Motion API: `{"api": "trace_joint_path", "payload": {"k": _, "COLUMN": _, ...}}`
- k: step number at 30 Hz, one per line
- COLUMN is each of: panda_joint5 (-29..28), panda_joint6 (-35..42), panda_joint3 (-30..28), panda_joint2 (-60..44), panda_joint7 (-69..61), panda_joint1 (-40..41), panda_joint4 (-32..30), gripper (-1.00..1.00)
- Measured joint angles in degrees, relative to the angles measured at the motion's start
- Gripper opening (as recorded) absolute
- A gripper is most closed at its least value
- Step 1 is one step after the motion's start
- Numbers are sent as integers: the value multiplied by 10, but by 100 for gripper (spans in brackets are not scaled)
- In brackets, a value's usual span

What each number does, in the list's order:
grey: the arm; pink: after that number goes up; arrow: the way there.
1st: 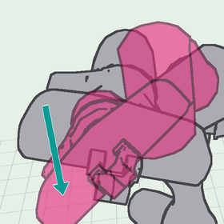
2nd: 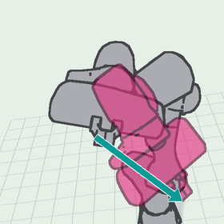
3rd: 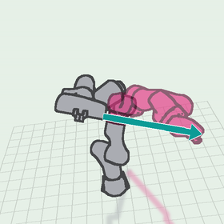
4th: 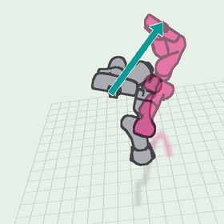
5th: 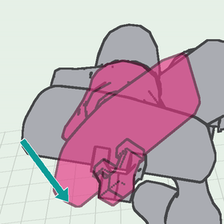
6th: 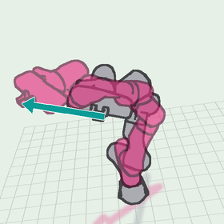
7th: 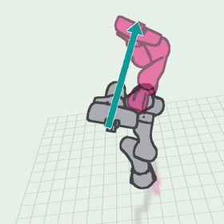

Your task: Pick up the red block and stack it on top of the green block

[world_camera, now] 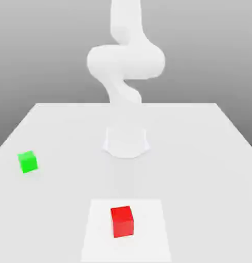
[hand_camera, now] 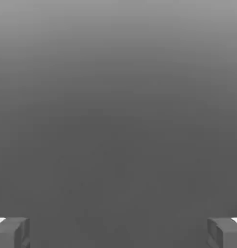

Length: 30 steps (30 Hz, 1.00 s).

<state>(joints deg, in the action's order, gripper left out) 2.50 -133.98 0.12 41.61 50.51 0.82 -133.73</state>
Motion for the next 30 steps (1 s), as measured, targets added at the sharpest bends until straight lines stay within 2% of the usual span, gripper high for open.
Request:
{"api": "trace_joint_path", "payload": {"k": 9, "panda_joint5": 70, "panda_joint6": -78, "panda_joint3": 28, "panda_joint2": -155, "panda_joint7": 186, "panda_joint1": 32, "panda_joint4": -70, "gripper": 0}}
{"api": "trace_joint_path", "payload": {"k": 16, "panda_joint5": 83, "panda_joint6": -140, "panda_joint3": 64, "panda_joint2": -272, "panda_joint7": 357, "panda_joint1": 58, "panda_joint4": -124, "gripper": 0}}
{"api": "trace_joint_path", "payload": {"k": 20, "panda_joint5": 65, "panda_joint6": -177, "panda_joint3": 83, "panda_joint2": -337, "panda_joint7": 473, "panda_joint1": 75, "panda_joint4": -156, "gripper": 0}}
{"api": "trace_joint_path", "payload": {"k": 24, "panda_joint5": 19, "panda_joint6": -216, "panda_joint3": 88, "panda_joint2": -402, "panda_joint7": 608, "panda_joint1": 87, "panda_joint4": -188, "gripper": 0}}
{"api": "trace_joint_path", "payload": {"k": 27, "panda_joint5": -31, "panda_joint6": -247, "panda_joint3": 74, "panda_joint2": -452, "panda_joint7": 709, "panda_joint1": 84, "panda_joint4": -206, "gripper": 0}}
{"api": "trace_joint_path", "payload": {"k": 30, "panda_joint5": -61, "panda_joint6": -295, "panda_joint3": 57, "panda_joint2": -511, "panda_joint7": 742, "panda_joint1": 72, "panda_joint4": -202, "gripper": 0}}
